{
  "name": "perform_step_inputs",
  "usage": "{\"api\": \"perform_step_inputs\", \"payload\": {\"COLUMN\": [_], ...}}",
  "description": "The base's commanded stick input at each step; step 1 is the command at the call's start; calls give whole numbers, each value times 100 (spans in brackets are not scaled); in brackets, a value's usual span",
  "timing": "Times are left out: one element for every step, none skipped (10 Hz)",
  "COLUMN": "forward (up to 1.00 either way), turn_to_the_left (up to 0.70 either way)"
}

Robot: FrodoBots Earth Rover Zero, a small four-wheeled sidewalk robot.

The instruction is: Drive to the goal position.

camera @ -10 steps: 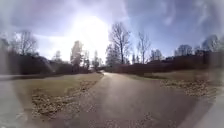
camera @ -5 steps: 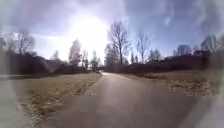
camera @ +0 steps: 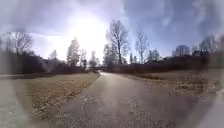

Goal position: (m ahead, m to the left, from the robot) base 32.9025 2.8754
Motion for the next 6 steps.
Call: {"api": "perform_step_inputs", "payload": {"forward": [85, 85, 85, 85, 85, 85], "turn_to_the_left": [7, 7, 7, 7, 7, 8]}}
